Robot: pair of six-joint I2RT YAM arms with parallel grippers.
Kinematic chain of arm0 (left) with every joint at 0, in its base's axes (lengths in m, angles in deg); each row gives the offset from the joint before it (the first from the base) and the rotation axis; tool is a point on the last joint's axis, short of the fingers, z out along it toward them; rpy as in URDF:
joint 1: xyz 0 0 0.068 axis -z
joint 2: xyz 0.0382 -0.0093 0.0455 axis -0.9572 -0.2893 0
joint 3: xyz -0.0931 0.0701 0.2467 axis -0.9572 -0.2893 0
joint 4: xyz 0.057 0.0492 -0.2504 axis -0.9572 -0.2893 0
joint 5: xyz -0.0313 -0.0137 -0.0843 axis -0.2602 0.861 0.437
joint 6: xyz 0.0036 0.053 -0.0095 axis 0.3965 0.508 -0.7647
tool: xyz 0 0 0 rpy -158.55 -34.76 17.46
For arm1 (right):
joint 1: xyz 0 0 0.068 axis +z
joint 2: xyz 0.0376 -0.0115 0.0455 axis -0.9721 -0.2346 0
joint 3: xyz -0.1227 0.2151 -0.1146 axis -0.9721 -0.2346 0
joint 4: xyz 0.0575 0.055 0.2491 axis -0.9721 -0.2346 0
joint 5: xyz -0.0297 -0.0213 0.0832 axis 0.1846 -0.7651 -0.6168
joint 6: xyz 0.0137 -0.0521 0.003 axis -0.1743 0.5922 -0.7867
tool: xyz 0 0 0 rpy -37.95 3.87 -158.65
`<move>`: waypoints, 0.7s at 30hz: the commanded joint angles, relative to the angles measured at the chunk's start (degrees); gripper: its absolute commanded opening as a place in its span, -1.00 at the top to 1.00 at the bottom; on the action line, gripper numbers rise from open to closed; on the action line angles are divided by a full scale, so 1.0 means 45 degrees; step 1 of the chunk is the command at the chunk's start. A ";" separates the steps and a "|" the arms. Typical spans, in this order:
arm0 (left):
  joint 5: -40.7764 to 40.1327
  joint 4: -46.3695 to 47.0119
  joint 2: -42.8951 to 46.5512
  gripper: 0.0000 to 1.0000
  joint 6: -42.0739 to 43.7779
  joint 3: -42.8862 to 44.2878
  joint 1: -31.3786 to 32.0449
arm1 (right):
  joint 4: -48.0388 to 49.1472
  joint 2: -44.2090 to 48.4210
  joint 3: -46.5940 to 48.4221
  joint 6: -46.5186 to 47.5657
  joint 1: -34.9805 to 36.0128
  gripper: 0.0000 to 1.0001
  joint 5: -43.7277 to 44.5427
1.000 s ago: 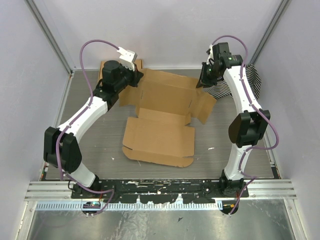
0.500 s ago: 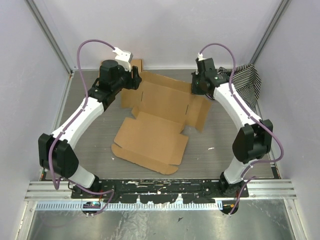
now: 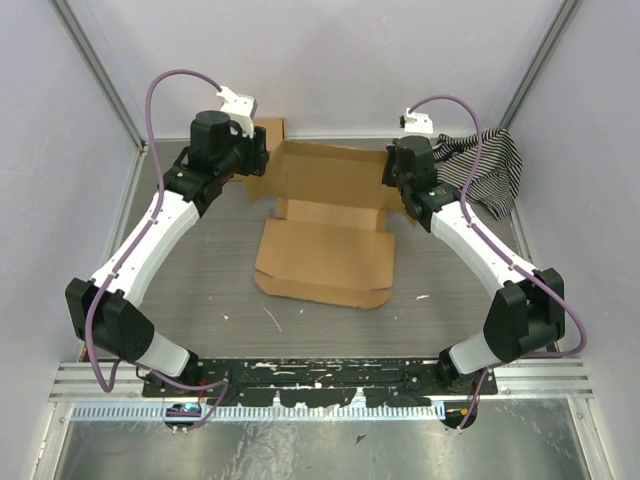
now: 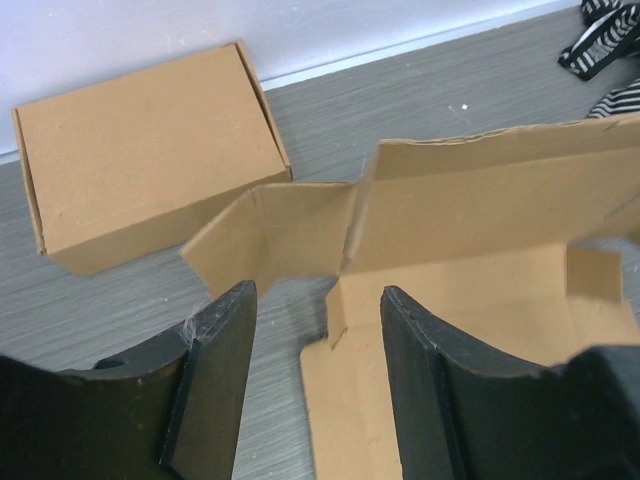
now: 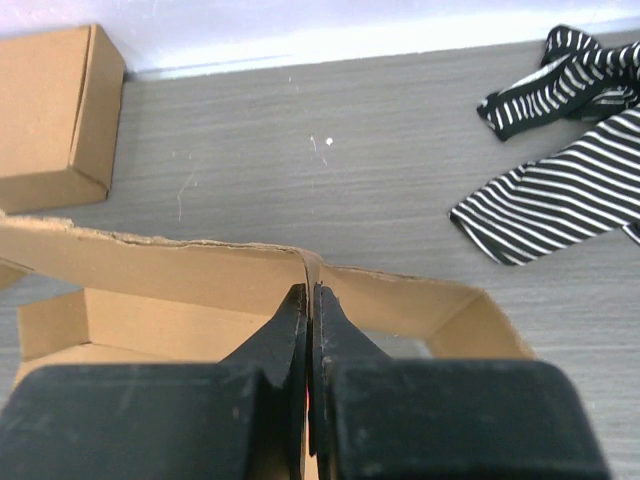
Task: Fold the paper box
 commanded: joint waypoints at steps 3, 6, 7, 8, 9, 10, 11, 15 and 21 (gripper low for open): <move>-0.0172 -0.0109 -0.0383 -0.17 0.0089 0.0220 -0.0004 | 0.2635 0.0330 -0.0320 0.0414 0.0045 0.99 0.0067; 0.0184 -0.0170 -0.0712 -0.14 -0.0231 0.0535 -0.0004 | 0.2436 0.0258 -0.0433 0.0305 0.0091 0.99 0.0017; 0.0341 -0.0219 -0.0795 -0.13 -0.0319 0.0668 -0.0004 | 0.2265 0.0203 -0.0381 0.0254 0.0087 0.99 -0.0014; 0.0494 -0.0308 -0.0881 -0.11 -0.0416 0.0787 -0.0004 | 0.2109 0.0133 -0.0297 0.0201 0.0096 0.99 -0.0064; 0.0604 -0.0434 -0.0929 -0.10 -0.0479 0.0919 -0.0004 | 0.1950 0.0051 -0.0225 0.0175 0.0093 0.99 -0.0124; 0.0708 -0.0567 -0.0959 -0.09 -0.0565 0.1030 -0.0004 | 0.1777 -0.0028 -0.0140 0.0096 0.0097 0.99 -0.0141; 0.0740 -0.0686 -0.0936 -0.08 -0.0620 0.1113 -0.0004 | 0.1608 -0.0118 -0.0034 0.0027 0.0090 0.99 -0.0149; 0.0724 -0.0930 -0.0590 -0.08 -0.0754 0.1198 -0.0007 | 0.0971 -0.0396 0.0449 -0.0235 0.0101 0.99 -0.0182; 0.0937 -0.1694 -0.0537 -0.06 -0.0993 0.1865 -0.0004 | 0.0317 -0.0802 0.1115 -0.0437 0.0087 0.99 -0.0170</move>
